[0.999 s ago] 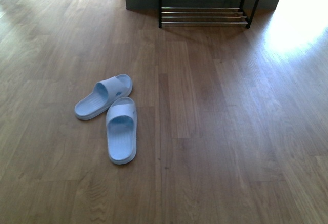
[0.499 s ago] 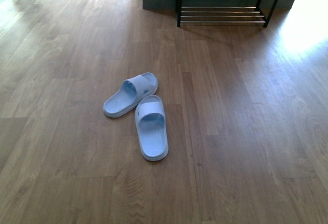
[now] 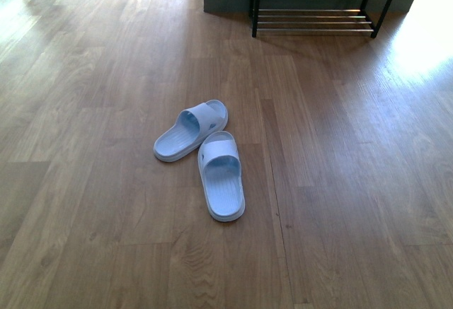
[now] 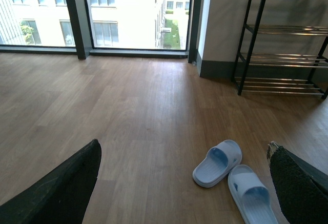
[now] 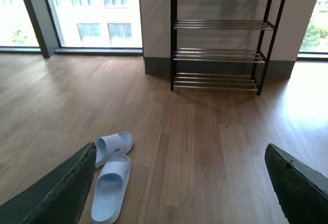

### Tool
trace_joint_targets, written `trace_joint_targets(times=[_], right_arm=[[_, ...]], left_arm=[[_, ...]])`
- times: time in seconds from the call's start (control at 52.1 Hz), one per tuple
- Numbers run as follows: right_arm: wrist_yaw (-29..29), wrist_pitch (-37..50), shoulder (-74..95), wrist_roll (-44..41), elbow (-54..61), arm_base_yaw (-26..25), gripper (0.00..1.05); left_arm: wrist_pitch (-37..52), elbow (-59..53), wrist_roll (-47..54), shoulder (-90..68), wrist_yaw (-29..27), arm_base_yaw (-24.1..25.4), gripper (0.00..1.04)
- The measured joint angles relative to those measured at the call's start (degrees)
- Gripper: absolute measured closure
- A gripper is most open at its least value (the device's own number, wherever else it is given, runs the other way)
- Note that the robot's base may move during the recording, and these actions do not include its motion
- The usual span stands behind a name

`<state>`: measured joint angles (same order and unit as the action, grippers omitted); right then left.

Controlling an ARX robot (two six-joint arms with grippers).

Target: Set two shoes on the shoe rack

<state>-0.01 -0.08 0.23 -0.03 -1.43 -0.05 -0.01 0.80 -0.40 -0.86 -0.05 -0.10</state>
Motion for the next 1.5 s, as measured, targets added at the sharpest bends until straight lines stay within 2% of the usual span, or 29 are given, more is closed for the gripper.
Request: trace_joint_targets(times=[1.498], right_arm=[[0.07, -0.02, -0.02, 0.00, 0.00, 0.02, 0.09]], left_arm=[[0.00, 0.00, 0.00, 0.02, 0.09, 0.00, 0.09]])
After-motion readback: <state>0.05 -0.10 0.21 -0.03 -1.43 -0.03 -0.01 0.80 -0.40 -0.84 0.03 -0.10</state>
